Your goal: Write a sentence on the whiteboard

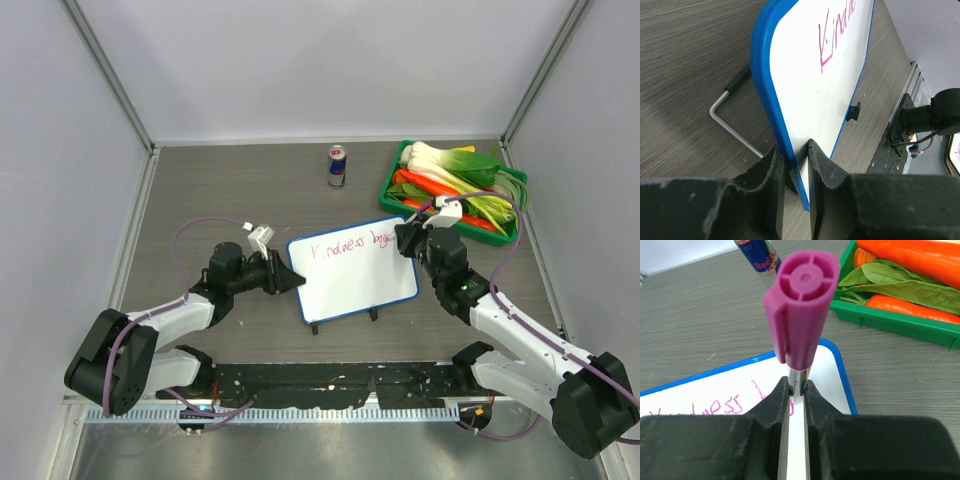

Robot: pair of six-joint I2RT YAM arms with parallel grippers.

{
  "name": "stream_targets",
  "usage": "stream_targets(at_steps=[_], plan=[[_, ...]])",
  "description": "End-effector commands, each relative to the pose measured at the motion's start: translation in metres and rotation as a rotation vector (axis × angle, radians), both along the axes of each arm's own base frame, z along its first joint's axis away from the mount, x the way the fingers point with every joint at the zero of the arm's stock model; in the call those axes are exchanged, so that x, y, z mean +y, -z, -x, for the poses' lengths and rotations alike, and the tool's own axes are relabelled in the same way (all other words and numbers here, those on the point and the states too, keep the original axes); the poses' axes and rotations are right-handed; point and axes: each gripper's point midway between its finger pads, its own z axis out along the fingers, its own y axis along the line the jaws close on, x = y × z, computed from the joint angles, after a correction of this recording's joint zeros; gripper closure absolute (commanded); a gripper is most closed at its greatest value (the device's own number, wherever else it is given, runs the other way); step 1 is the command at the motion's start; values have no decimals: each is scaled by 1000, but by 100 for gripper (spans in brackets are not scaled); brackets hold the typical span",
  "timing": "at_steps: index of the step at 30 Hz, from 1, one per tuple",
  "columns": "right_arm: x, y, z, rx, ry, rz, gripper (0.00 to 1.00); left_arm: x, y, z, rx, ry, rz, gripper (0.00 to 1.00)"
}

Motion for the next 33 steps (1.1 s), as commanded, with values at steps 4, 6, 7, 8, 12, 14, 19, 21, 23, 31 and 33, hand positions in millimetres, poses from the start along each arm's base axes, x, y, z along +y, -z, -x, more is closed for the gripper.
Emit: stream_targets(at_steps=[4,6,7,8,12,14,19,21,23,31,33], plan=[[-10,4,2,5,38,15,99,0,7,-2,-29,16,-48,100],[-12,1,1,-1,49,20,99,0,7,-2,-27,19,-47,100],[-13,-1,1,-5,53,17,99,0,7,-1,-25,19,-48,100],[-13,-3,0,-8,56,18,99,0,7,-2,-27,16,-48,100],[-13,-11,-3,-27,63,14,99,0,7,-2,-25,17,-48,100],[-13,-17,-4,-38,64,8,99,0,7,-1,-27,17,-48,100],[-14,-38,-7,-89,89,-42,99,0,7,-1,-27,17,-48,100],[-14,-45,-7,-108,89,-58,99,0,7,-2,-28,17,-47,100],[-14,-51,-7,-120,92,-65,99,0,7,-2,-28,16,-47,100],[-12,-57,-10,-132,83,-61,99,0,6,-2,-30,17,-46,100],[-11,-57,-11,-131,83,-60,99,0,7,-2,-29,16,-48,100]])
